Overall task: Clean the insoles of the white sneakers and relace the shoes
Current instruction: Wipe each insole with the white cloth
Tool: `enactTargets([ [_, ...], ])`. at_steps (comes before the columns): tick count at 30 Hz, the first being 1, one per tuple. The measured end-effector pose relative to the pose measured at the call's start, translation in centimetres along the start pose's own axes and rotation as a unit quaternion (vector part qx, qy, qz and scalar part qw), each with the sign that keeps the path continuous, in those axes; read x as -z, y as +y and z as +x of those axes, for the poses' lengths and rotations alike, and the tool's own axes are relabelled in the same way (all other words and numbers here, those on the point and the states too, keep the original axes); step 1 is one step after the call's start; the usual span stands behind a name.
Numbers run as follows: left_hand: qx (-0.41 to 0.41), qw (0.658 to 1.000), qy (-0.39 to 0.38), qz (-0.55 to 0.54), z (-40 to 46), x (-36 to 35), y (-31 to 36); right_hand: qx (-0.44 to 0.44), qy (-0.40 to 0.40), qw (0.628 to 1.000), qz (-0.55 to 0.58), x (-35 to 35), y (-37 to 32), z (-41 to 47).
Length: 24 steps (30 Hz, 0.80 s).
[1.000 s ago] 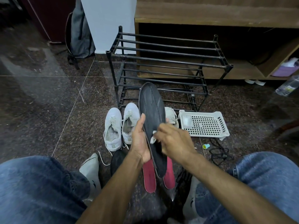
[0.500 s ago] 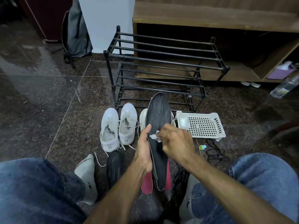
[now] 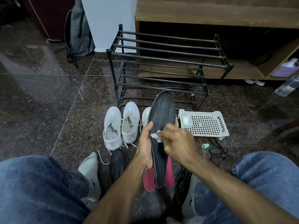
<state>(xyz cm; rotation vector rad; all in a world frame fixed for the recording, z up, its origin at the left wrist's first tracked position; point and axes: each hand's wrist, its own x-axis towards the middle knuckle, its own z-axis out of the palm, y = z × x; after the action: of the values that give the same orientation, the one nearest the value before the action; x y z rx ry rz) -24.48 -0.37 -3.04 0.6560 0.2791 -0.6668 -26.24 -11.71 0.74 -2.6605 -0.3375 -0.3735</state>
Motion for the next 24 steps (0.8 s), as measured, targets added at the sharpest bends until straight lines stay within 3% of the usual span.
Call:
enactTargets([
  [3, 0.001, 0.999, 0.003, 0.039, 0.2, -0.3, -0.1, -0.012, 0.026, 0.999, -0.028, 0.5, 0.9, 1.3],
  [8, 0.021, 0.998, -0.015, 0.061, 0.2, -0.4, -0.3, -0.142, 0.079, 0.986, -0.035, 2.4, 2.3, 6.9],
  [10, 0.013, 0.997, -0.026, 0.071, 0.2, -0.4, -0.2, -0.138, 0.086, 0.987, -0.007, 2.4, 2.0, 6.6],
  [15, -0.006, 0.999, -0.004, 0.035, 0.1, 0.2, 0.1, -0.003, 0.028, 0.999, 0.029, -0.2, -0.5, 0.1],
  [20, 0.017, 0.995, -0.037, 0.093, 0.0, -0.6, -0.5, -0.084, 0.097, 0.992, -0.012, 0.6, 1.4, 3.8],
  [24, 0.024, 0.994, -0.054, 0.089, 0.3, -0.8, -0.6, -0.130, 0.082, 0.988, 0.006, 1.5, 2.1, 6.1],
])
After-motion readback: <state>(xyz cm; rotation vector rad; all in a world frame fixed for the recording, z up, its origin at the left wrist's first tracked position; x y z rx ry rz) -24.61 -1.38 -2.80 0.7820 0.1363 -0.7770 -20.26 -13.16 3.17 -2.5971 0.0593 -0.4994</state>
